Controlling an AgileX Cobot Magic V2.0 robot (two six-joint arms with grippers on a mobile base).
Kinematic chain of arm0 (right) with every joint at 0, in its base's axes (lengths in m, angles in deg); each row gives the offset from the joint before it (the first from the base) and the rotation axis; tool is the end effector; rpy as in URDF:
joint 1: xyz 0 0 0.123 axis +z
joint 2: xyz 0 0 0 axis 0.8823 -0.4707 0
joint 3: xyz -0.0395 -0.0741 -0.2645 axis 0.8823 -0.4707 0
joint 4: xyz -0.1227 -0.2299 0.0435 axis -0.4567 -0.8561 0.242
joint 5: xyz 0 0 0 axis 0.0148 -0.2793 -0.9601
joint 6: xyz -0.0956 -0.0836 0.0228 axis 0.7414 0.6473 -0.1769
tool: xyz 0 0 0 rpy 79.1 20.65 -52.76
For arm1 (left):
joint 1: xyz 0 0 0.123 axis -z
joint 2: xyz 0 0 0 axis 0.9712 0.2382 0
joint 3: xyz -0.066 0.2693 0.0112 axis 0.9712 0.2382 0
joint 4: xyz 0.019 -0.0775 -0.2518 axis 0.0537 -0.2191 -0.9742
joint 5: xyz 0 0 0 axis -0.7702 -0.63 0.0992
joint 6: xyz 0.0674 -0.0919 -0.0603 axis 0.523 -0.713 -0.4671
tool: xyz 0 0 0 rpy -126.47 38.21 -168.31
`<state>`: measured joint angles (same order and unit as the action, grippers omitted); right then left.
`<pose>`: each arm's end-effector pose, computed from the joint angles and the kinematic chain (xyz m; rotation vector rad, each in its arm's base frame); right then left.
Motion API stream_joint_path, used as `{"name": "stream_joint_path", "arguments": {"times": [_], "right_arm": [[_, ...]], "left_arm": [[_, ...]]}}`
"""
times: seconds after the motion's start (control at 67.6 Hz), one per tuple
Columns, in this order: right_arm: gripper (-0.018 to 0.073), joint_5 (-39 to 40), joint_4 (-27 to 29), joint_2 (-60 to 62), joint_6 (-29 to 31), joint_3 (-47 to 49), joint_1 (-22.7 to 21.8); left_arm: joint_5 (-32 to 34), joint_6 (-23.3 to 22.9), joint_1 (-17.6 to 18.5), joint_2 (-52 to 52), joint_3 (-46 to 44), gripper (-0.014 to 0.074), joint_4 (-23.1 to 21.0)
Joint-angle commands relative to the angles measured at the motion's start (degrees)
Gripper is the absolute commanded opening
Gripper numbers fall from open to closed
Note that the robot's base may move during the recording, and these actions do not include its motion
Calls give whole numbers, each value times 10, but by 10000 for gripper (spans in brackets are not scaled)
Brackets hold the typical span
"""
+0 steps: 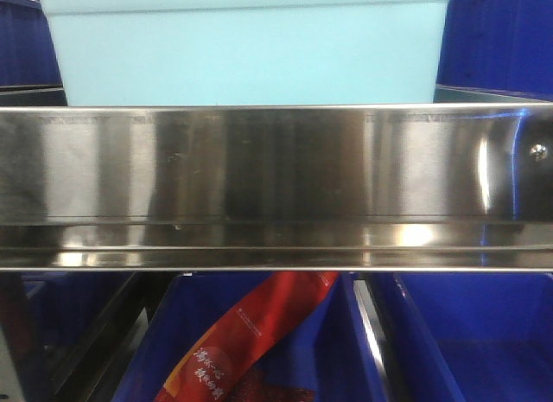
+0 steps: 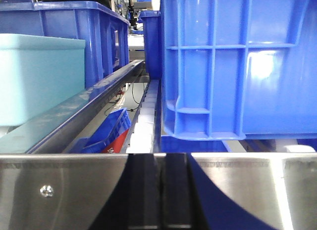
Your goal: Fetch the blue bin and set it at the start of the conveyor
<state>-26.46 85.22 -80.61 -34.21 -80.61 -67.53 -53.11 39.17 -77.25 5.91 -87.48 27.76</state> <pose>0.1146 -0.0105 0.2031 0.1283 1.5829 -0.0168 0.1150 0.0023 0.2086 0.0075 1.5402 0.0385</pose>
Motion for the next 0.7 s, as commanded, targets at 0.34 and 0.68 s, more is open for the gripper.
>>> {"name": "stream_joint_path", "arguments": {"times": [0.34,0.68], "right_arm": [[-162,11,-3,2,5,0,1],[-162,27,-3,2,5,0,1]], "left_arm": [[25,0,3,-2,-2,-111,-4],[60,0,3,-2,-2,-111,-4]]}}
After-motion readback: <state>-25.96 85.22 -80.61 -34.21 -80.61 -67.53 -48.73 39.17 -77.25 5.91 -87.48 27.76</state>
